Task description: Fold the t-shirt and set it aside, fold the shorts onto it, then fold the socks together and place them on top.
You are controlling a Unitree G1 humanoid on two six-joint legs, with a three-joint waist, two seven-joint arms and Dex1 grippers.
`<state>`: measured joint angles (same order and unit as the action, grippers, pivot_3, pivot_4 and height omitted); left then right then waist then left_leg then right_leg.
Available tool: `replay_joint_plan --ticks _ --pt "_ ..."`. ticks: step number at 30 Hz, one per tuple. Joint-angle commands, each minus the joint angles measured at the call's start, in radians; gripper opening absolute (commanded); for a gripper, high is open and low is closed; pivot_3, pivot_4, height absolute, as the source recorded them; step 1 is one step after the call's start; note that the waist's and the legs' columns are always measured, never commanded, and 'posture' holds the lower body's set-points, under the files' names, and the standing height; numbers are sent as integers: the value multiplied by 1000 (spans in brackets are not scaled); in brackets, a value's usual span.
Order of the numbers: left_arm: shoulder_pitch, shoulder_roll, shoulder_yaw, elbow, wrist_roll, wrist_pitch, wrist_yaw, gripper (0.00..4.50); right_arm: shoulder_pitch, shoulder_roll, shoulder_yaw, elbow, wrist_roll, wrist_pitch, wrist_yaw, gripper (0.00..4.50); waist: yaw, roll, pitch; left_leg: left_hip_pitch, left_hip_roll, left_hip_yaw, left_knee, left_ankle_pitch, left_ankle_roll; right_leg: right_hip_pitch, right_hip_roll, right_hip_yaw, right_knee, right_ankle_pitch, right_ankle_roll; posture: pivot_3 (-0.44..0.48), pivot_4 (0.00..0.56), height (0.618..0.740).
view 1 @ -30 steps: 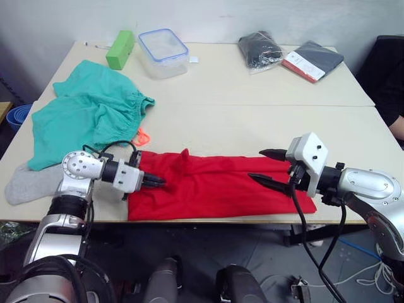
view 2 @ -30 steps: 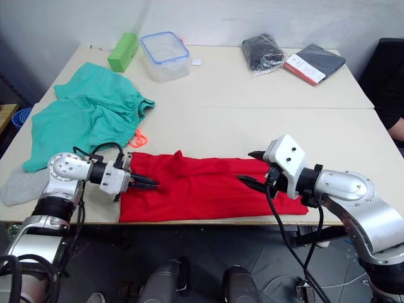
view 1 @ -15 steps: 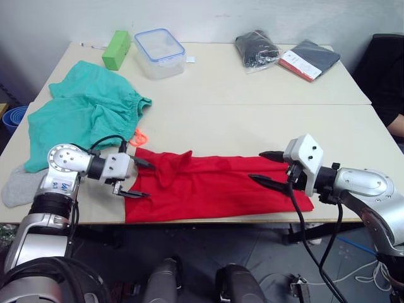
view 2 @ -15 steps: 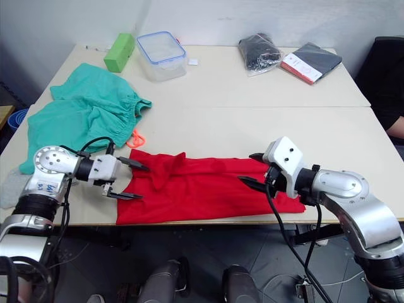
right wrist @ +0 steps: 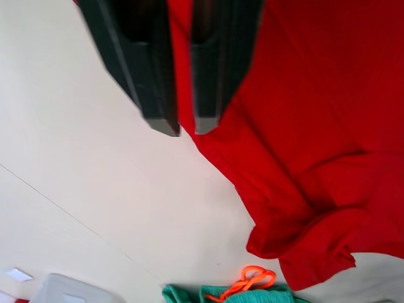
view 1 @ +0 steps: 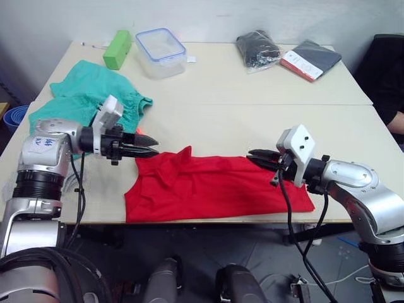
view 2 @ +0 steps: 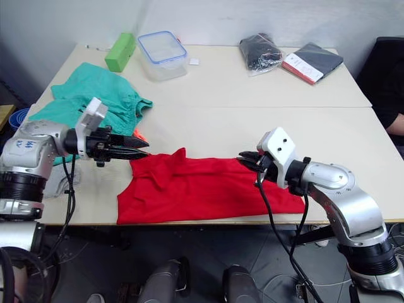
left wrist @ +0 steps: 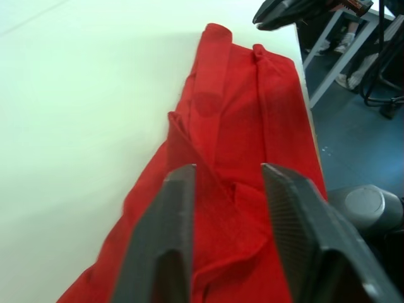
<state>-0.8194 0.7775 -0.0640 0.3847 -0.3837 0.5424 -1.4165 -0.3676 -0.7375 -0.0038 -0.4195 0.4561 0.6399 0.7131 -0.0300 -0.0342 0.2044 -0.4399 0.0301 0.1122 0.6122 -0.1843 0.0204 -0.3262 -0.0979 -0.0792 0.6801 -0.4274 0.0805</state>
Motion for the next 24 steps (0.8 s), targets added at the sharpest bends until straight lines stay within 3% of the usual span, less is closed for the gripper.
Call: replay_joint_plan --ticks 1,3,6,14,24 --pt "45 -46 -39 -124 69 0 136 1150 -9 -5 -7 -25 -9 -5 5 0 2 0 0 0 0 0 0 0 0 0 0 0 0 0 0 0 150 740" --pt "57 -85 -51 -153 132 8 269 1150 -2 -3 -8 -37 -11 -3 2 0 3 0 0 0 0 0 0 0 0 1 0 1 0 0 0 0 150 740" --pt "70 -123 -36 -244 129 97 365 1763 18 -2 -6 -61 -12 0 -2 0 4 0 0 -1 0 0 1 0 0 0 0 1 0 0 0 0 150 740" --pt "74 -154 -64 -386 178 249 553 4285 40 5 -14 -83 -11 9 -6 0 2 0 0 0 0 -1 0 0 0 1 0 0 -1 0 0 0 150 740" --pt "64 -175 -122 -400 217 291 633 4285 39 17 -11 -74 -13 9 -12 0 6 0 0 0 0 -1 0 0 0 1 0 0 -2 0 0 0 150 740"
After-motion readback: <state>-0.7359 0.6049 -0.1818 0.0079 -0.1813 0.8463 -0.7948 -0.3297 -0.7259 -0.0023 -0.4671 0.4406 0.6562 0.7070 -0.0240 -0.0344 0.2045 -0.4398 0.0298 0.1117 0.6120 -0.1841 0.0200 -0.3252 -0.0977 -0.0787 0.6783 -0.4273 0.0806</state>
